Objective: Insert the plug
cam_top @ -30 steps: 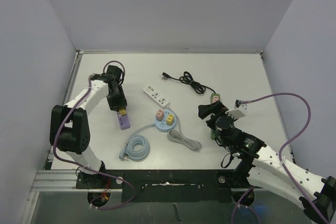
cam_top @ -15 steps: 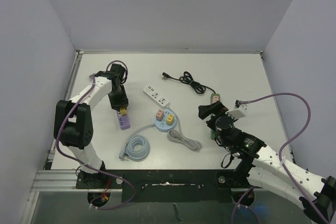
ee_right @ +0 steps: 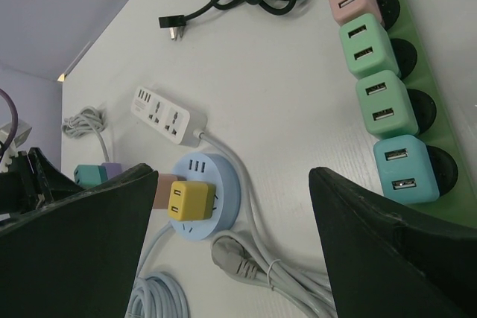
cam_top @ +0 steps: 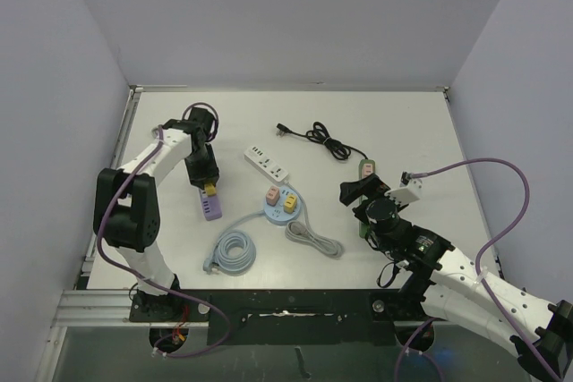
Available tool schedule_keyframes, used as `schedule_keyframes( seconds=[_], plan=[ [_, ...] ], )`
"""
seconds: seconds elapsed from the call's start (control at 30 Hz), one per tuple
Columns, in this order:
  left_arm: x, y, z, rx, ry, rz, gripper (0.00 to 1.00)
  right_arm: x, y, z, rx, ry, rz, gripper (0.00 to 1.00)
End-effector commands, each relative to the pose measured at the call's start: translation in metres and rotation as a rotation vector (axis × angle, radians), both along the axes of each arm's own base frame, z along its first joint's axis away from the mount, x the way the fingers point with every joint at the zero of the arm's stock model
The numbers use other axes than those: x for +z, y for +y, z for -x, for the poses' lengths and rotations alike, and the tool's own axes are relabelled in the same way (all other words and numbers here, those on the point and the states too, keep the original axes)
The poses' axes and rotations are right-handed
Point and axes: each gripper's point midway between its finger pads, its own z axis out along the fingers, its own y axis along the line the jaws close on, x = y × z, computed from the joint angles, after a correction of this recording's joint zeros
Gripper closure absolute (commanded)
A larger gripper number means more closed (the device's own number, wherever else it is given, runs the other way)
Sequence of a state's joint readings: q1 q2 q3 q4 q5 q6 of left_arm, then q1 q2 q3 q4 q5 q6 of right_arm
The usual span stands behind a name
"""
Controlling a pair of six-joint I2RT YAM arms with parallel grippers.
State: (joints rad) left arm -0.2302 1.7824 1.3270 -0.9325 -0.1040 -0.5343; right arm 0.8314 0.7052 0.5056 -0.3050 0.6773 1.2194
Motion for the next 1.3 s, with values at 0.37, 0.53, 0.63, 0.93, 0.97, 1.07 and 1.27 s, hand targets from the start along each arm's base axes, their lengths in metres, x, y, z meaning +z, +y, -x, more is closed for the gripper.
schedule_keyframes(
  seconds=[0.37,0.53,0.63,0.93,0.97,1.07,1.27],
  plan=[
    [0.063,-0.007,-0.019,-0.040,-0.259,0.077,0.38,0.018,-0.020,-0.003,-0.083,-0.034,0.038,0.14],
    [0.097,-0.009,-0.009,-0.068,-0.391,0.126,0.38,0.021,-0.033,0.003,-0.098,-0.019,0.102,0.14],
    [0.123,-0.009,0.001,-0.099,-0.533,0.161,0.38,0.027,-0.043,0.008,-0.077,-0.011,0.188,0.14],
    [0.201,0.010,0.046,-0.114,-1.001,0.183,0.37,0.057,-0.077,0.031,-0.040,0.052,0.411,0.12],
    [0.210,0.014,0.051,-0.106,-1.042,0.179,0.37,0.060,-0.081,0.033,-0.038,0.058,0.430,0.12],
    [0.234,0.024,0.069,-0.091,-1.155,0.160,0.36,0.074,-0.090,0.040,-0.028,0.058,0.465,0.11],
    [0.265,0.050,0.099,-0.042,-1.302,0.080,0.32,0.101,-0.101,0.049,-0.005,0.016,0.479,0.11]
  ],
)
